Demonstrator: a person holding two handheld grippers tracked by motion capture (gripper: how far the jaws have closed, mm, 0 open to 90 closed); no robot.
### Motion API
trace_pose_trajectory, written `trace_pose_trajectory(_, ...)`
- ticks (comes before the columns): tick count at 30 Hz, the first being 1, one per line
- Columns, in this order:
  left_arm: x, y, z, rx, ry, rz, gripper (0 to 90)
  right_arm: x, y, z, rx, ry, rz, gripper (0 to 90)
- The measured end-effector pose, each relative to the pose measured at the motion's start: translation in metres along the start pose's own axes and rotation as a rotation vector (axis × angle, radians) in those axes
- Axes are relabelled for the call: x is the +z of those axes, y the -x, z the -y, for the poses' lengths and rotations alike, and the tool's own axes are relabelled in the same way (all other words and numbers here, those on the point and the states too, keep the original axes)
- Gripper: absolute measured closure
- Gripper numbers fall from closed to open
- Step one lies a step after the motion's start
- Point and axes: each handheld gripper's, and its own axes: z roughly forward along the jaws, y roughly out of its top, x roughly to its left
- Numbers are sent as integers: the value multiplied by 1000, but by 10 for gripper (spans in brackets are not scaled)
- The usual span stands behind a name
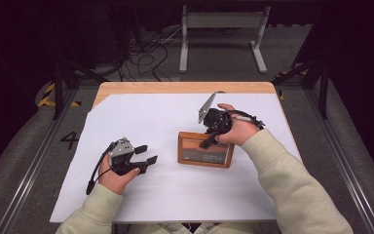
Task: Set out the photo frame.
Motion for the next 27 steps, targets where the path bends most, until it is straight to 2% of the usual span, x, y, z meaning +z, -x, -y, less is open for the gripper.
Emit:
trace_pose_trajectory(1,0,0,0,4,0,1,407,0,1,1,10,8,1,677)
trace_pose_trajectory(2,0,0,0,2,0,3,407,-1,1,1,24,15,25,646)
trace_pose_trajectory(4,0,0,0,2,0,3,407,-3,3,3,48,32,55,518)
trace_pose_trajectory(8,0,0,0,3,-1,4,407,-9,3,8,114,95,94,385)
trace_pose_trajectory(10,0,-1,0,4,0,4,407,-12,2,9,126,109,103,365)
trace_pose_trajectory(11,0,0,0,3,0,3,407,-18,1,13,150,134,136,310)
trace_pose_trajectory(13,0,-1,0,7,1,1,406,-27,-2,18,174,161,179,309)
trace_pose_trajectory(18,-3,2,-1,7,2,3,396,-51,-20,46,223,315,261,297)
trace_pose_trajectory(19,-3,2,-1,7,2,3,392,-51,-20,46,223,315,261,297)
trace_pose_trajectory(20,-3,3,-1,5,1,10,392,-54,-24,52,229,339,274,297)
trace_pose_trajectory(22,-4,6,-2,6,1,13,385,-62,-38,76,255,413,314,298)
trace_pose_trajectory(24,-6,9,-1,18,-2,19,376,-65,-49,92,271,453,336,296)
trace_pose_trajectory(27,-10,9,1,15,-2,21,360,-63,-68,131,331,518,380,289)
